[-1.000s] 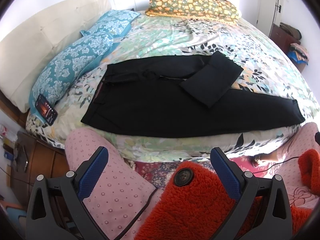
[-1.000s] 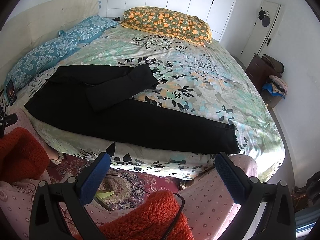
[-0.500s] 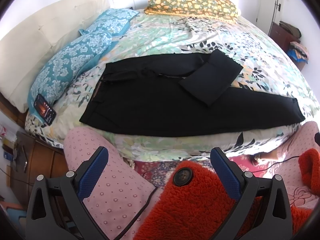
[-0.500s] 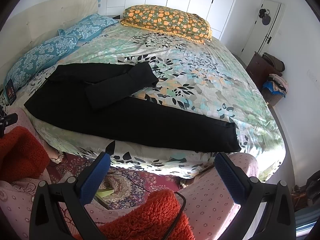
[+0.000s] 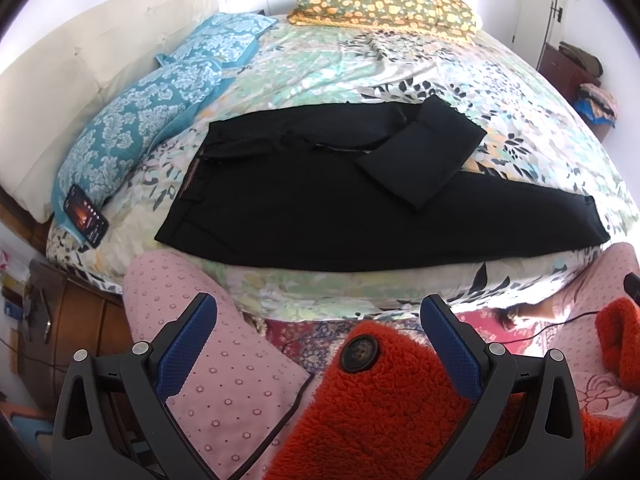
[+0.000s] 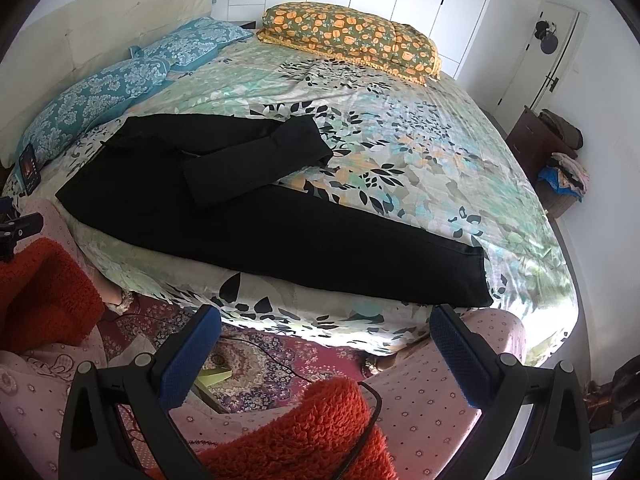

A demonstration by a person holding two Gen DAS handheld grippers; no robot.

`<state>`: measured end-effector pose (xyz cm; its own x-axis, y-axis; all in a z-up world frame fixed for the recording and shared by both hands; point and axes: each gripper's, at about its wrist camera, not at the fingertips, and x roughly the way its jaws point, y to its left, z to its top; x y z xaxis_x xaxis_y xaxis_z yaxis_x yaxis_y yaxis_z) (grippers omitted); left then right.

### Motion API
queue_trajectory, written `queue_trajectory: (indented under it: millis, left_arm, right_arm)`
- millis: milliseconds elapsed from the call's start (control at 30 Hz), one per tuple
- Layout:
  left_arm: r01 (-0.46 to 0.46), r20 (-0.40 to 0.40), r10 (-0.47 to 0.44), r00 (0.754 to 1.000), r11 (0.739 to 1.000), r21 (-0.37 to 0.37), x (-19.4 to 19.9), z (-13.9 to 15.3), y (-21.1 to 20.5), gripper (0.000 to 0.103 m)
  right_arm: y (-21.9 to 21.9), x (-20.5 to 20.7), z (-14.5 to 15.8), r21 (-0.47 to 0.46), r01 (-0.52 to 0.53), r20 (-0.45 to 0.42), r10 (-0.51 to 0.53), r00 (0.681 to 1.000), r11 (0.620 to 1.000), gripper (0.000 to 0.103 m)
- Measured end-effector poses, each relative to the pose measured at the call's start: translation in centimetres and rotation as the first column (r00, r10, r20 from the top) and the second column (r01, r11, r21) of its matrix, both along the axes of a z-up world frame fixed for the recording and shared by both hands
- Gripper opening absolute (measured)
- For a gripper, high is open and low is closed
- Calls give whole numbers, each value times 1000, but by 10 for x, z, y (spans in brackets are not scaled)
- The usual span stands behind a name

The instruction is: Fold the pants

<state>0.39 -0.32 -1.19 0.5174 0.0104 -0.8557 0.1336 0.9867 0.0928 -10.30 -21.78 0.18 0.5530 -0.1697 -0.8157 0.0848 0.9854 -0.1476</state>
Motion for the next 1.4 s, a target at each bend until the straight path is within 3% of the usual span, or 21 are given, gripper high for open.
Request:
queue_trajectory:
  millis: [133,233,300,400,433,467,533,567,600,667,767,833,867,967,1067,1100,1133,1233,1300,1333,1400]
  left_arm:
    - [14,24,-14,1000,1000,-4,8,0,-4,102]
    - [34,71,-34,997,999,3,13,6,-7,102]
    - [26,118,-27,993,1000,6,22,13,-3,102]
    - [-19,209,25,978,999,-32,53,23,15,102]
    - [-51,242,60,968,998,-46,68,24,22,102]
    - [-88,275,101,956,994,-60,82,22,29,102]
    - [-160,317,173,932,985,-66,107,10,38,102]
    - [-202,325,210,922,978,-58,119,-3,41,102]
    - [-237,323,238,916,971,-43,127,-14,44,102]
    - [-314,280,302,911,949,-1,138,-50,51,102]
    - [-307,224,296,929,951,18,126,-91,56,102]
    - [-284,170,278,945,959,15,127,-98,55,102]
    - [-272,188,267,945,962,-4,126,-96,54,102]
    - [-265,238,249,939,963,38,128,-95,46,102]
    - [-263,210,239,948,960,93,134,-106,41,102]
    - [-262,194,242,951,961,87,136,-108,42,102]
    - [-260,180,243,953,963,73,137,-109,43,102]
    - [-258,164,245,956,964,62,140,-111,46,102]
    - [-255,151,244,958,965,58,143,-114,45,102]
    - [-253,143,244,959,966,55,144,-115,44,102]
    - [-245,123,237,964,968,52,147,-119,41,102]
  right_arm:
    - [5,4,4,3,-50,22,50,998,999,103]
    - [8,1,28,-37,-88,167,93,982,995,103]
    - [10,-2,56,-132,-113,350,153,924,985,103]
    - [12,10,83,-248,-133,568,255,783,960,103]
    - [11,30,81,-229,-146,570,254,781,962,103]
    - [10,58,70,-186,-164,518,239,821,969,103]
    - [11,127,20,-81,-231,226,244,943,969,103]
    - [15,155,-10,-73,-230,90,236,967,970,102]
    - [22,172,-33,-77,-233,40,236,971,970,99]
    - [47,194,-63,-48,-302,8,303,953,952,98]
    - [102,226,-90,-10,-425,-32,425,905,905,98]
    - [135,241,-115,33,-509,-54,510,858,860,98]
    - [153,254,-128,44,-535,-82,537,840,844,98]
    - [184,284,-166,38,-547,-133,547,826,836,97]
    - [193,306,-191,59,-515,-217,515,829,855,77]
    - [187,311,-197,96,-502,-248,510,824,859,53]
    - [180,314,-198,114,-488,-252,500,828,865,37]
    - [145,310,-170,142,-430,-192,451,872,892,15]
    - [107,303,-137,200,-369,-128,398,908,907,13]
    - [84,302,-120,219,-339,-104,367,924,915,7]
    - [31,302,-86,175,-282,-52,295,954,943,0]
